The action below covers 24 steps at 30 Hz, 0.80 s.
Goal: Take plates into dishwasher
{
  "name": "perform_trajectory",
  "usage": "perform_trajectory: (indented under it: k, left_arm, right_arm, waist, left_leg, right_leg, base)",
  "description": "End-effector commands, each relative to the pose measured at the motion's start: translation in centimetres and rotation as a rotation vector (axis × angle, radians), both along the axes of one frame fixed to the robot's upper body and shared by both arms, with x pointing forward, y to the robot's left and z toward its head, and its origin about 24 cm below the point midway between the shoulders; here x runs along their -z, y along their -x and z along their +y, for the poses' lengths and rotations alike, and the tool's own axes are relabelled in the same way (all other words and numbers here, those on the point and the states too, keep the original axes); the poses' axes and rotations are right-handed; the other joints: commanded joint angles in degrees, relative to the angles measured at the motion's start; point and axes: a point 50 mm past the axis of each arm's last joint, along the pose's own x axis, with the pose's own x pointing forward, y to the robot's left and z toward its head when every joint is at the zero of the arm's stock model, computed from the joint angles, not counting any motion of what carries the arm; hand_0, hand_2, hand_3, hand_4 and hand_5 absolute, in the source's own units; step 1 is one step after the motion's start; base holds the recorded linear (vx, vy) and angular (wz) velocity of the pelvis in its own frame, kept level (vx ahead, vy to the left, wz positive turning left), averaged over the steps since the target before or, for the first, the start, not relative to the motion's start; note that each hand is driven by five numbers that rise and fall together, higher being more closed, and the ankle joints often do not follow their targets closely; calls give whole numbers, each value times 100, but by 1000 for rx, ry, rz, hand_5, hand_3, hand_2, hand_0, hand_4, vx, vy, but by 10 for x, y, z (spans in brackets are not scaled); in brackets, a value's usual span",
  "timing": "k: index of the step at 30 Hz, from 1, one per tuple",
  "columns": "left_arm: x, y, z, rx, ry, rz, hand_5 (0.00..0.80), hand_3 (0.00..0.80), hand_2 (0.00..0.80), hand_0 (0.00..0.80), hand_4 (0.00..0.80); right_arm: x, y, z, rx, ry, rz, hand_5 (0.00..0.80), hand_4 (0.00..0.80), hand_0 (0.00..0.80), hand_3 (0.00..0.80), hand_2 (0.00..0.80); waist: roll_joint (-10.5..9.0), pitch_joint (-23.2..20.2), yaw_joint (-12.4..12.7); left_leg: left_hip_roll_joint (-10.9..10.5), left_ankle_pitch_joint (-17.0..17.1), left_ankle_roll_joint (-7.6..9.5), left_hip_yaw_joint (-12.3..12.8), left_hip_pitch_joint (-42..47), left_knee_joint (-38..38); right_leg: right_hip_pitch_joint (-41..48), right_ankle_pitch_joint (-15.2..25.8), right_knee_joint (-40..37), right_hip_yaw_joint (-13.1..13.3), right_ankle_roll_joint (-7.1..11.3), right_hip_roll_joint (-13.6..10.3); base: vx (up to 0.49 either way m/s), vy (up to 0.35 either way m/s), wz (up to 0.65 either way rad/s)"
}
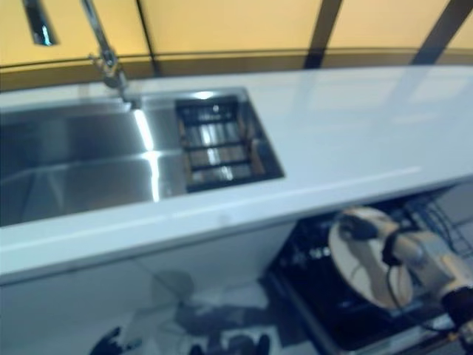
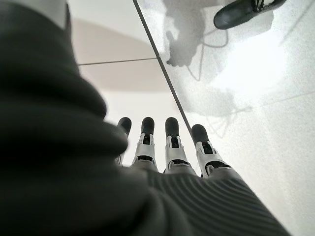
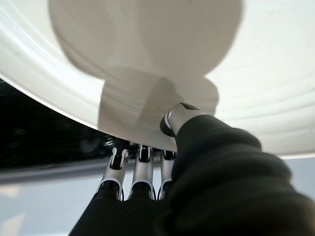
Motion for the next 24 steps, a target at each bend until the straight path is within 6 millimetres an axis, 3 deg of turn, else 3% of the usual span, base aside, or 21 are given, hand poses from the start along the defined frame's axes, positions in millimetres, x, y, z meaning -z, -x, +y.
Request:
perform_trajectory:
  k: [1,6,14,24]
  left_arm:
    - [-11,-28,-3,-3,23,-118,0,0,0,0,0]
    - [-11,-27,-5,10,29,-125,0,0,0,0,0]
    - [-11,-27,-5,19,27,-123,0,0,0,0,0]
    - [-10,-27,-7,27,32,-121,0,0,0,0,0]
  right_arm:
    - [-41,-22,14,-51,-82,-145,800,800,800,800,800]
    - [-40,-22,19,-81,-100,-175,800,800,800,800,800]
    - [-33,-18,11,-93,139,-204,800,800,800,800,800]
    - [-37,-19,21,-96,-102,-185,800,800,800,800,800]
  waist:
    - [112,190,208]
    - [215,247,238]
    - [268,265,221]
    - [328,289,207]
  left_leg:
    - [-258,-548,498,-393,-110,-17]
    - [-294,-525,475,-456,-196,-17]
    - [-300,-496,456,-469,-204,-17]
    - [-305,-477,438,-500,-214,-17]
  right_leg:
    - [297,-555,22,-279,382,-18]
    - [251,-576,22,-331,347,-37]
    - [256,-586,23,-346,339,-59]
    - [254,-608,42,-344,316,-57]
  base:
    - [-35,-24,8]
    - [-19,-20,8]
    - [0,0,0]
    - [0,0,0]
